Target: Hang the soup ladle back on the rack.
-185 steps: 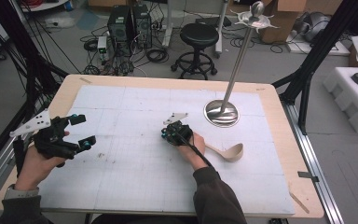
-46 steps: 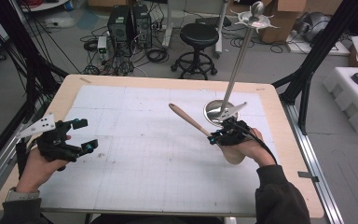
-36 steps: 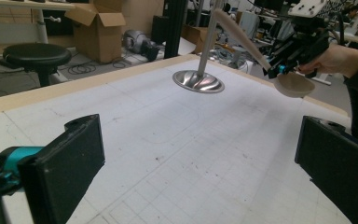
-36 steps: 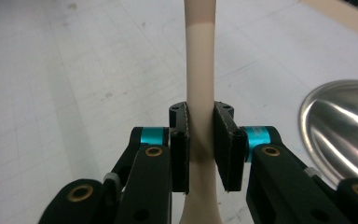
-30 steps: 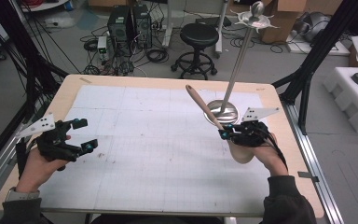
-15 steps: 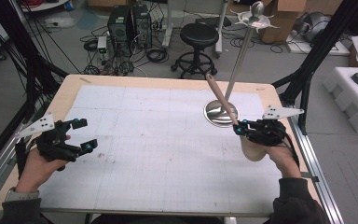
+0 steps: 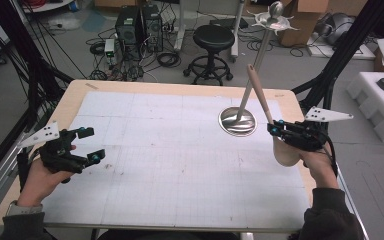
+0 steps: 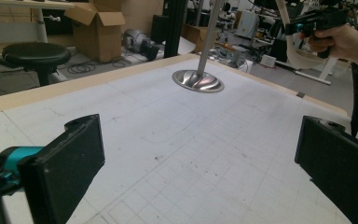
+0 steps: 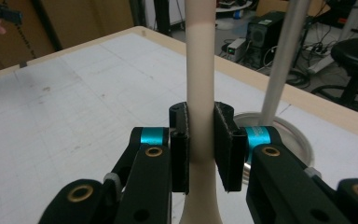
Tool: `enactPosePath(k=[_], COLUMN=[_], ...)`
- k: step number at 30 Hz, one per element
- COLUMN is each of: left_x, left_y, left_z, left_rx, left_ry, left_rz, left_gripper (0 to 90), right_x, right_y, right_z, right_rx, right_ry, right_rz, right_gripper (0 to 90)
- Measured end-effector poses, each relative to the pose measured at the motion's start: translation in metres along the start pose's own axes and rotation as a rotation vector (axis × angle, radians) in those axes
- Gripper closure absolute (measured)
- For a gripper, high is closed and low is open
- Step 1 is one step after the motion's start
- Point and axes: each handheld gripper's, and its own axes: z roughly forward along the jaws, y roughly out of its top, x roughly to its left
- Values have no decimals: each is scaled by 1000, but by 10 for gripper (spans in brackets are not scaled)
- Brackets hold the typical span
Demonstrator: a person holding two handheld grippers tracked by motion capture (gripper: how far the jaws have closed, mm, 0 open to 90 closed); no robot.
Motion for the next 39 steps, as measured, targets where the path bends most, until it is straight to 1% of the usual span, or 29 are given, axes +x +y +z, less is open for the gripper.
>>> enactPosePath(k=[2,3,5,10,13,20,25,29,39], left_x=[0,0,0,0,0,0,0,0,0], left_y=[0,0,0,0,-1,-1,-1,-1,-2], left_z=[0,0,0,0,-1,-1,-1,-2,-3], left_rx=[0,1,1,3,6,2,3,-1,-2], left_ry=[0,0,0,2,2,3,3,4,7], left_rz=[0,1,1,-2,-2,-4,-5,-5,-9], left_gripper=[18,18,18,18,18,18,18,18,18], right_x=[-3,-5,-8,-16,-20,-28,-33,-37,-44], right_y=[2,3,6,15,20,27,29,31,37], right_z=[-4,-6,-10,-21,-27,-35,-38,-40,-47], right_rx=[-12,-14,-16,-24,-24,-20,-28,-34,-45], right_ry=[-8,-13,-22,-45,-51,-48,-46,-54,-45], right_rz=[6,3,11,5,0,0,5,4,0], right_gripper=[780,780,780,780,780,780,780,780,780])
